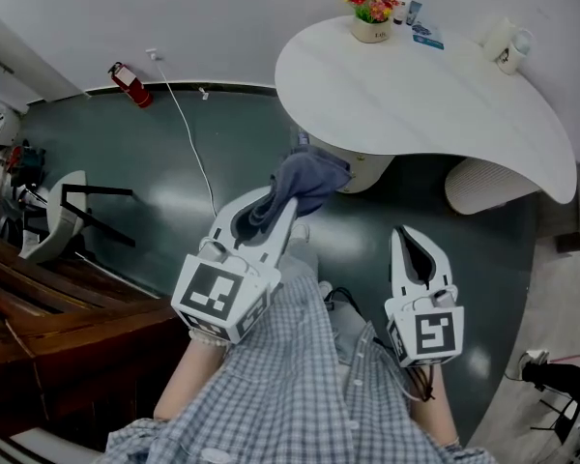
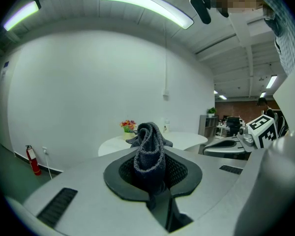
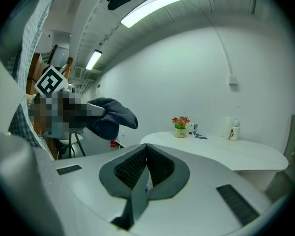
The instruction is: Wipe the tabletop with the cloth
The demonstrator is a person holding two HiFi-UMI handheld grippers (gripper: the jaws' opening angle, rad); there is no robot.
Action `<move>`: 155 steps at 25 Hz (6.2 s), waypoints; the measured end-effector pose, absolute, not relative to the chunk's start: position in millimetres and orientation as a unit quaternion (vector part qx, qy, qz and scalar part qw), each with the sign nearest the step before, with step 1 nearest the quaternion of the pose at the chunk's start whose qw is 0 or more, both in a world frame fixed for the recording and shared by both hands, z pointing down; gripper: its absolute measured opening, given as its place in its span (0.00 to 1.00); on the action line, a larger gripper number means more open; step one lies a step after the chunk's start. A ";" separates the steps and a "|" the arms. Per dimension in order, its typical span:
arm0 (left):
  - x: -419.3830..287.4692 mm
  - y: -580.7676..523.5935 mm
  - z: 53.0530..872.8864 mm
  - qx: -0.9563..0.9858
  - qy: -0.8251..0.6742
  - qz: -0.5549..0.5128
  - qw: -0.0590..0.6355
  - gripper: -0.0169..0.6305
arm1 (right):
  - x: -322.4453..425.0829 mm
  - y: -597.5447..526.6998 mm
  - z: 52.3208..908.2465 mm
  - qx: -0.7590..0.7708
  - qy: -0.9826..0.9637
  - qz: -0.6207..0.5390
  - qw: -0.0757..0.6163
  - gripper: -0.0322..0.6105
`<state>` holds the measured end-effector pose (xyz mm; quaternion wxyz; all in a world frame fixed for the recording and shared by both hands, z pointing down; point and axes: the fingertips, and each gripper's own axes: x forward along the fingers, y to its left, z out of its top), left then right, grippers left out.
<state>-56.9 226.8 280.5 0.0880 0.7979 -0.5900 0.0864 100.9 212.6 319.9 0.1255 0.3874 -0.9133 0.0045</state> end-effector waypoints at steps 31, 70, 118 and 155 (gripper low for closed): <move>8.4 -14.2 347.5 0.909 -0.362 0.130 0.161 0.11 | 103.8 49.0 322.9 0.538 -0.823 0.045 0.176 0.06; 75.1 -86.4 399.4 0.939 -0.221 0.178 0.196 0.11 | 129.1 -38.7 336.9 0.615 -0.759 0.083 0.199 0.06; 118.6 -88.2 512.7 0.862 -0.311 0.319 0.245 0.12 | 181.6 -103.1 365.8 0.432 -0.868 0.068 0.236 0.06; -128.6 -75.4 512.1 0.758 -0.507 0.280 0.301 0.12 | 75.7 -110.9 348.0 0.392 -0.890 0.043 0.230 0.06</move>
